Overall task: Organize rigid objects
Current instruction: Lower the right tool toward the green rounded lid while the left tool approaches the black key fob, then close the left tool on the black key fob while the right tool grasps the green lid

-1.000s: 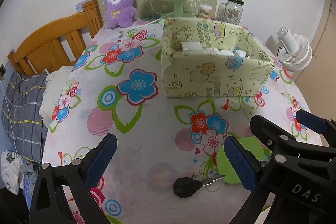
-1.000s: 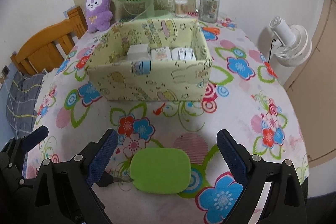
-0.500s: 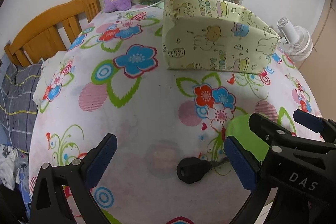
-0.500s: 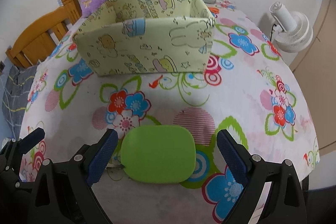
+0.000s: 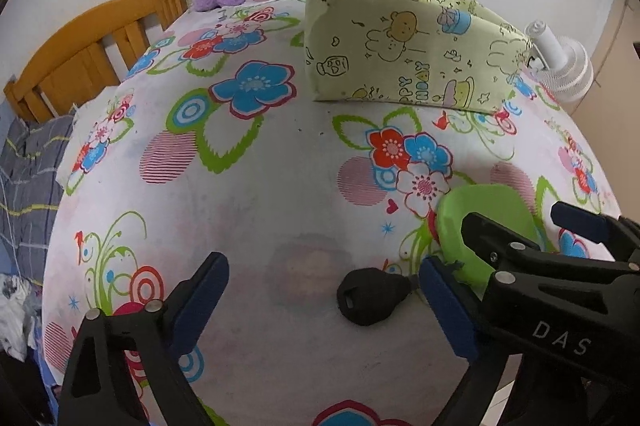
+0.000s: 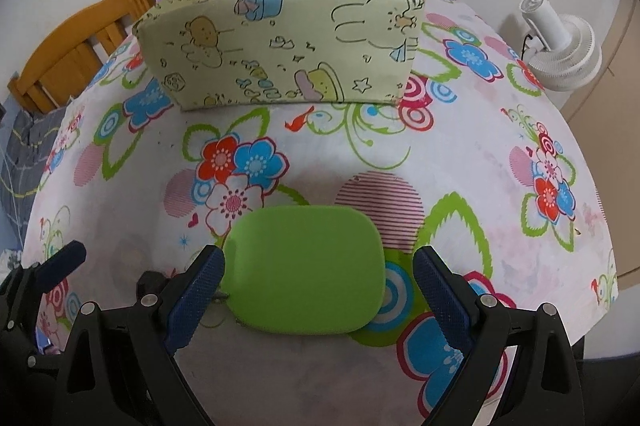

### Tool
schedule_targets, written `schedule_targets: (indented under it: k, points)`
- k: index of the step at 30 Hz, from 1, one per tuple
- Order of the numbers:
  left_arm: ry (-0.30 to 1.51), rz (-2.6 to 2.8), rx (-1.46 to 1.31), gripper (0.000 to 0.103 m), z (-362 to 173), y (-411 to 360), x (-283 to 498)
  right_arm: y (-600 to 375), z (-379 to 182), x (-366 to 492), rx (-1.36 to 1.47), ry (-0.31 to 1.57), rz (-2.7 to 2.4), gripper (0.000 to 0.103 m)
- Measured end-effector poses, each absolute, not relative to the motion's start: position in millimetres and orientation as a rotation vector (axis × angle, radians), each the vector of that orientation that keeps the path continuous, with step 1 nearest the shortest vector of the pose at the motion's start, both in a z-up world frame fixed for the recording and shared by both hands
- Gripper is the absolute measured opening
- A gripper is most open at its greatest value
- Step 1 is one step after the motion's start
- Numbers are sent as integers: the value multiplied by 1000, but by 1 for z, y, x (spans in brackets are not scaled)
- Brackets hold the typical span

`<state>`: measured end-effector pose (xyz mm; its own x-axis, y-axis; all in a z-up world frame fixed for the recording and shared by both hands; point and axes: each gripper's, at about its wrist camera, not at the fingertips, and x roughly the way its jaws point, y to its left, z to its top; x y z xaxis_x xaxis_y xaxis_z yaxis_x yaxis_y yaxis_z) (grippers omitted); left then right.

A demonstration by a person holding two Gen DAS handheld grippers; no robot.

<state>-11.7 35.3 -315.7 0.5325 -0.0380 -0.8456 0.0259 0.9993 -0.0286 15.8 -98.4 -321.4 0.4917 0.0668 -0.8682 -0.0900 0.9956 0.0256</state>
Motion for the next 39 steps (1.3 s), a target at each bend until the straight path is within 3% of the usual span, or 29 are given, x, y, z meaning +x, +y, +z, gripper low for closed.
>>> schedule_targets:
  k: [3,23,28,31,39]
  points:
    - [1013,-63,-9,87,-318,36,-14,-97,-325,14,-26,1061,95,97]
    - [1025,-95,38,78,-327,28,-15,-92,-329,18,-26,1077,81,97]
    - [1006,-106,39,57,-324,23,-12,-92,-330,21,-18,1076,76,97]
    - [997,-130,61,50,-323,18,-13,-91,-330,23,-14,1078,75,97]
    - [996,-150,71,58,-324,17,-2,-93,-327,27,-25,1073,52,97]
